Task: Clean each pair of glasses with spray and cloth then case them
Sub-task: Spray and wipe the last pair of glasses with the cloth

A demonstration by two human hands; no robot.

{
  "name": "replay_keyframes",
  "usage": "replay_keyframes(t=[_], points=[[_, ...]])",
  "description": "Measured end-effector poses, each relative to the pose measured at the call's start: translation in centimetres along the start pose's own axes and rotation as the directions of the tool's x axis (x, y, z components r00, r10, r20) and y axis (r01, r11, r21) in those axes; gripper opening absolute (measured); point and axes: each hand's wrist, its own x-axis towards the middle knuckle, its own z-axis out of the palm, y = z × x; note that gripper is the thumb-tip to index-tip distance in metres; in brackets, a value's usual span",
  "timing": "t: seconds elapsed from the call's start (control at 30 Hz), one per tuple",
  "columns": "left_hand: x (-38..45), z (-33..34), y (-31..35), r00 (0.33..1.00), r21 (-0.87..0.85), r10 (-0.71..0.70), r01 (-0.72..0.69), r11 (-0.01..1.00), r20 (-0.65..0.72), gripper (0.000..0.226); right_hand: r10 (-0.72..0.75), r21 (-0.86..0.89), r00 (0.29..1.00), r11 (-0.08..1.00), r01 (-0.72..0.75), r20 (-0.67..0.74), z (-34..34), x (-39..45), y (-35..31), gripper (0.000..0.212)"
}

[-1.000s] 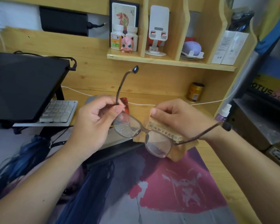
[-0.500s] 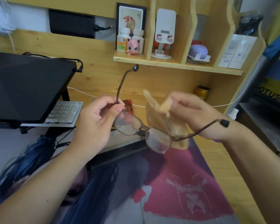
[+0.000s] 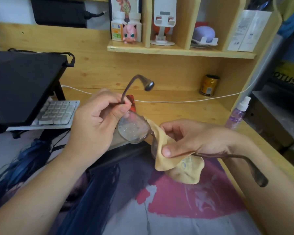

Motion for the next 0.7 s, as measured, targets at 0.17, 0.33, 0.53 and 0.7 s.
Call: replay_keyframes(t=[0.17,0.33,0.53,0.7], points=[[0.0,0.1,0.0,1.0,0.02,0.024,-0.024,1.0,0.02,0.014,0.038,0.045,0.996,0.998,-0.042,0.083,0.5,-0.4,-0.4,0.01],[-0.2,0.2,0.0,0.999,-0.001,-0.015,0.015,1.0,0.048,0.014,0.049,0.151,0.992,0.986,-0.067,0.116,0.4,-0.1,0.6,0.014],[-0.1,-0.1,-0.2,0.999,0.03,-0.017,0.016,0.999,0.035,0.021,0.042,0.183,0.983,0.98,-0.075,0.177,0.4,-0.3,0.5,0.03],[0.0,-0.1,-0.3,0.998,0.021,-0.049,0.048,0.999,0.037,0.009,0.11,0.025,0.994,0.994,-0.11,0.017,1.9,0.0,0.1,0.004]])
